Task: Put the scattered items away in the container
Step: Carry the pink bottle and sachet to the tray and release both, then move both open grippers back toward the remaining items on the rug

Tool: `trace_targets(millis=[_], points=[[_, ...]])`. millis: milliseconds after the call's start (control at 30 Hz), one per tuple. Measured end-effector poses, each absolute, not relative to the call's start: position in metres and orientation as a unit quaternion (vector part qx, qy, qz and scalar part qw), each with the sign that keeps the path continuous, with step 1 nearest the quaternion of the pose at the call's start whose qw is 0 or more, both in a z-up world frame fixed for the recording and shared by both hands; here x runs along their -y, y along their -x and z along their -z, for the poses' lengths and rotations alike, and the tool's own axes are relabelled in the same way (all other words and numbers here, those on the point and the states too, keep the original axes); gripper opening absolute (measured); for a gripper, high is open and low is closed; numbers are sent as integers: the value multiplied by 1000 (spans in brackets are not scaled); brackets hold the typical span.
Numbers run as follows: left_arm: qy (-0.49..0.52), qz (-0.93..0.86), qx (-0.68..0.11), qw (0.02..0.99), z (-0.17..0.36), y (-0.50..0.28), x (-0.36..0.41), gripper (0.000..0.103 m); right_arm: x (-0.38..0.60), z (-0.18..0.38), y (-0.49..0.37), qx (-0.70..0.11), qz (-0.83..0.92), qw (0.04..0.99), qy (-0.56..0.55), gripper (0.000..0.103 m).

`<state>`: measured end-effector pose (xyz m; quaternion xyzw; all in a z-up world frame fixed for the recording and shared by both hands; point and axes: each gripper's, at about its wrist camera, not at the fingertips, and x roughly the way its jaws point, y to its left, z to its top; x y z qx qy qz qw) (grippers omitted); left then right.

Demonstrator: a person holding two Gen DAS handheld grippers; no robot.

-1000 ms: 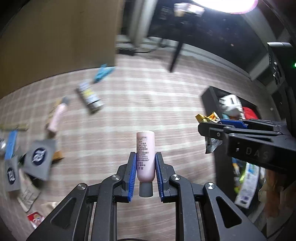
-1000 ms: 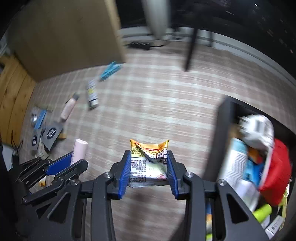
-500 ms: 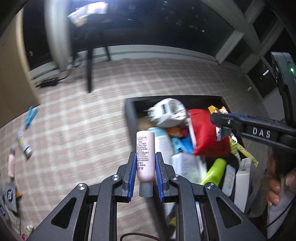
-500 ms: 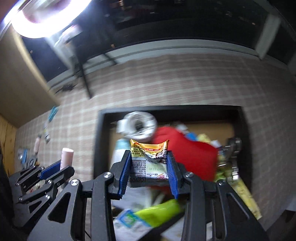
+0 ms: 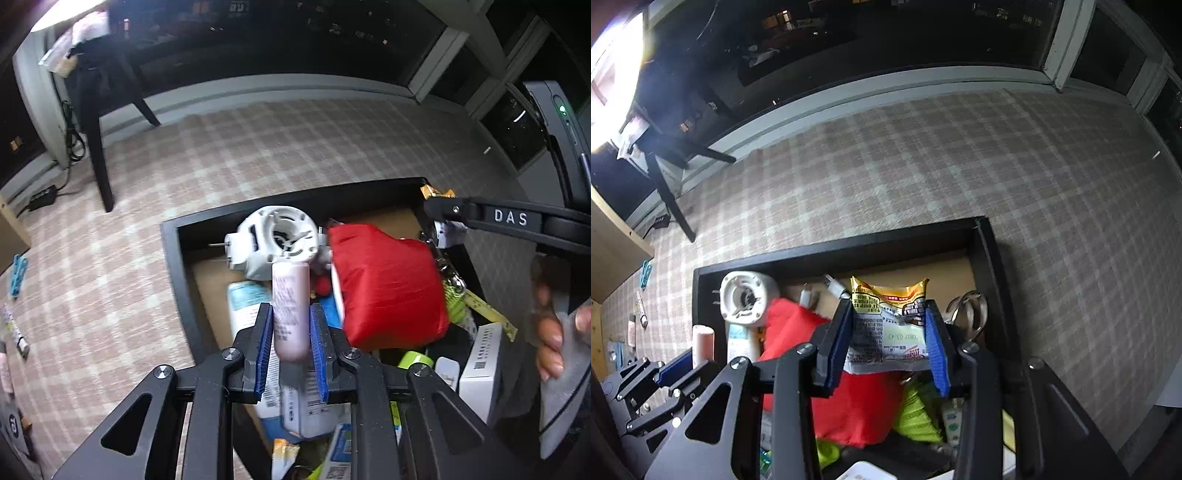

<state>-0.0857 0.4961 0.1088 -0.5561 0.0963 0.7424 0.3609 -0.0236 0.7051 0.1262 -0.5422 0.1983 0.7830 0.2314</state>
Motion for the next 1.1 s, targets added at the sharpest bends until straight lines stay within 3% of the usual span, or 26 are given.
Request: trace_targets(millis=[67, 433, 1100], points=[[552, -746, -92, 362, -112, 86, -495, 42, -708, -125, 25, -203, -780, 235, 544, 46], [544, -767, -91, 328, -121, 105, -450, 41, -670, -141, 42, -199, -801, 195, 530, 47], [556, -812, -56, 169, -101, 189, -250, 34, -486, -140, 153, -122, -826, 28, 549, 47]])
